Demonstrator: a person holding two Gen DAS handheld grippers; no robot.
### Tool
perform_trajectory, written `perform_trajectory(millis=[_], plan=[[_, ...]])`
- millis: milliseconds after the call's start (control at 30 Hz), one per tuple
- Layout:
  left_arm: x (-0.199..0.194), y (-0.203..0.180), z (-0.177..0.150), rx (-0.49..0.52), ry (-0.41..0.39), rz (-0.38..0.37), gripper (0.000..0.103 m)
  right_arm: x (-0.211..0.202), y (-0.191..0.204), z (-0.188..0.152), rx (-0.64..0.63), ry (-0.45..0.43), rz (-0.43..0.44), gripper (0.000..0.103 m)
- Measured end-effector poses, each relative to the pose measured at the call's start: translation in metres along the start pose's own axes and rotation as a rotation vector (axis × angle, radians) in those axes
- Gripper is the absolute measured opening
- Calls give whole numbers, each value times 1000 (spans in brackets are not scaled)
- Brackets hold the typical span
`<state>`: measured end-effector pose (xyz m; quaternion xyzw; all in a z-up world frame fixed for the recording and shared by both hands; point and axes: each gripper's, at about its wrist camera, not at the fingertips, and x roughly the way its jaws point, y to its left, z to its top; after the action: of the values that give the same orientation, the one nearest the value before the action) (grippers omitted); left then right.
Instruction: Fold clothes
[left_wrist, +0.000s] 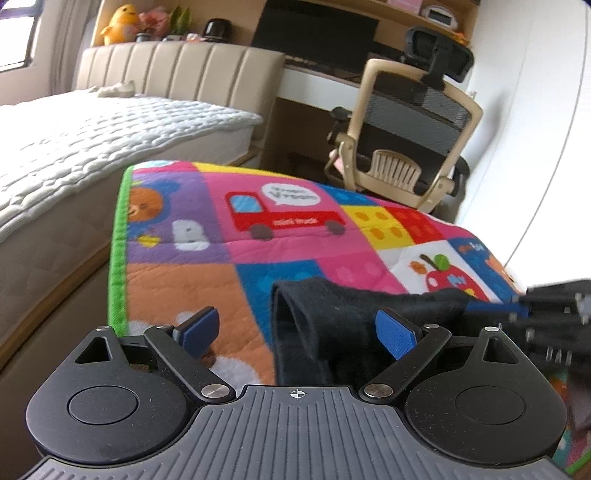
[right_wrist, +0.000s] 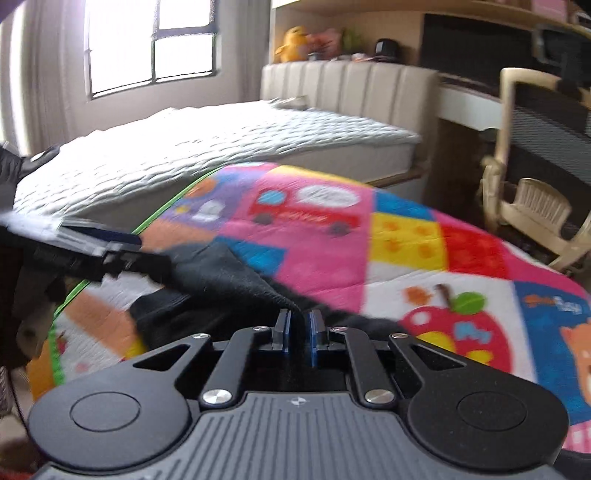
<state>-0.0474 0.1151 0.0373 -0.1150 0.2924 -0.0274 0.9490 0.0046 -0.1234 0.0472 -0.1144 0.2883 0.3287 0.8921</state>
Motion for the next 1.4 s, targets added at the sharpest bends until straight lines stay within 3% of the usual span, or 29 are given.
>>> perform_trajectory(millis=[233,333,400,467,633,700,767,1000,1100,1133,1200,1233,1267,1400], plan=[[26,-31,2,132,18,-16,95,-5,-29,4,82,-30,-43,10],[28,-34,2,128,22,-10,95,-3,-26,-4,46,-2,-16,12],[28,-33,3,113,23,-7,95,-3,-14,-10,-18,18,16,26],[27,-32,3,98,24,-3,96,1,5,-17,-102,29,49,48],[26,-30,3,61,27,6,96,20,45,-29,-263,18,49,61],[24,-28,3,54,25,8,96,31,49,-28,-260,18,38,56],[19,-26,2,49,19,10,96,35,46,-22,-212,16,42,7],[2,-21,-5,73,-1,33,97,25,-12,2,53,-15,-33,5],[0,-28,-12,98,-7,49,97,21,-24,-3,84,9,-24,7],[0,-31,-14,97,-9,47,97,19,-23,-6,76,17,-14,9],[1,-32,-17,70,-6,26,98,17,-13,-13,30,39,40,30],[2,-32,-18,56,-2,21,98,15,-4,-15,-3,32,57,49],[3,-31,-18,46,2,24,98,13,4,-18,-37,24,74,54],[6,-24,-15,24,8,50,98,19,38,-25,-158,17,109,57]])
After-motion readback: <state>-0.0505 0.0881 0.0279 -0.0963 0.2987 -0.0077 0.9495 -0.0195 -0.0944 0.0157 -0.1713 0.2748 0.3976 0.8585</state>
